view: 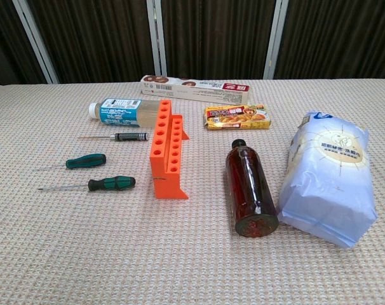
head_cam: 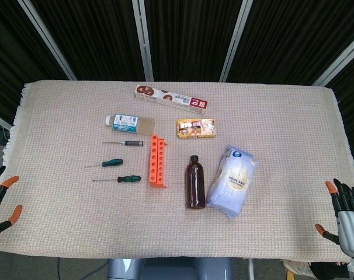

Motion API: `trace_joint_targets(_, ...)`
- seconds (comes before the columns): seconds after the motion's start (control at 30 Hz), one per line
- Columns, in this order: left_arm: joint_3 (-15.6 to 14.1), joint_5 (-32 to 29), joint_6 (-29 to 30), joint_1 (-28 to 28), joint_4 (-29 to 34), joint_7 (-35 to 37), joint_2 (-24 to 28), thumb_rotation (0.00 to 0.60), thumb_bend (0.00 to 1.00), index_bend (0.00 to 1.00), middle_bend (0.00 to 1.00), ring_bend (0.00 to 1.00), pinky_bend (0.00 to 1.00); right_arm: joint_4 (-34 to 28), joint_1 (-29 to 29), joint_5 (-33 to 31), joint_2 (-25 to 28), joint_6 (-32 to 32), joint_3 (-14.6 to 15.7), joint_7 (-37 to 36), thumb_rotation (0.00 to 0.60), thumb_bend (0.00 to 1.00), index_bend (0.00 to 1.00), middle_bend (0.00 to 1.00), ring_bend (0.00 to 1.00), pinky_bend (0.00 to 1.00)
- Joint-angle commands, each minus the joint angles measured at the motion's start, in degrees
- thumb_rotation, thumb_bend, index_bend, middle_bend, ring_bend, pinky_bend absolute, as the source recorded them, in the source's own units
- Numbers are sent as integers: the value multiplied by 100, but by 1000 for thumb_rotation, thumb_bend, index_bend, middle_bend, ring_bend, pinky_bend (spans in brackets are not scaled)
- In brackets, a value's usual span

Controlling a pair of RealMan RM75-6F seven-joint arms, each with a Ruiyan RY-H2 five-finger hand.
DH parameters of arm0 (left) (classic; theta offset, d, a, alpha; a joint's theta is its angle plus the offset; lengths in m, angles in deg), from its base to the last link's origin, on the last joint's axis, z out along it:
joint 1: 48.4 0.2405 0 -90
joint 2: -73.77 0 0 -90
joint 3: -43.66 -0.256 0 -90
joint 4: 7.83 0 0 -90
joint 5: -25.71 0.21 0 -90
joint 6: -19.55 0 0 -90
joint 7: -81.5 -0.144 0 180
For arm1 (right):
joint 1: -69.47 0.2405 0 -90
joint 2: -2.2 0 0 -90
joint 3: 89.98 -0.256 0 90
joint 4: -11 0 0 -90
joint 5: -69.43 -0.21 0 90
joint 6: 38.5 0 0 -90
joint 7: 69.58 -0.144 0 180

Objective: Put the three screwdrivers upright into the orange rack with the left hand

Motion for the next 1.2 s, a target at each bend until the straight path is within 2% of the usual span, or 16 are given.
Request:
trace_joint_targets(0.03,14,-100,-45,0,-19,-4,-9,600,347,211,10,0,0,-42,38,22,6,-38,-7,42,600,0,0,0,0,0)
trace_joint_targets(0.3,-14,-154,-88,16,-57,-72,-49,600,360,214,15,0,0,-69,60,23,42,-61,-12,56,600,0,0,0,0,0)
trace_joint_targets(0.57,83,-251,-159,-68,-22,-173,-63,600,374,235,37,0,0,-99,71,-8,29,-30,-58,72,600,0,0,0,0,0)
trace_joint_targets(0.8,132,-388,-368,-194,26,-425,-107,600,444,247,43,0,0,-183,101,-69,30,-38,-115,180,600,0,0,0,0,0)
trace_joint_targets(1.1,177,-619,-676,-355,196,-690,-22,600,443,253,43,0,0,-188,97,-132,5,-22,-144,187,600,0,0,0,0,0)
trace_joint_targets(1.2,225,-641,-739,-446,178,-884,-45,600,388,261,44,0,0,-171,99,-156,-8,-25,-155,174,600,0,0,0,0,0)
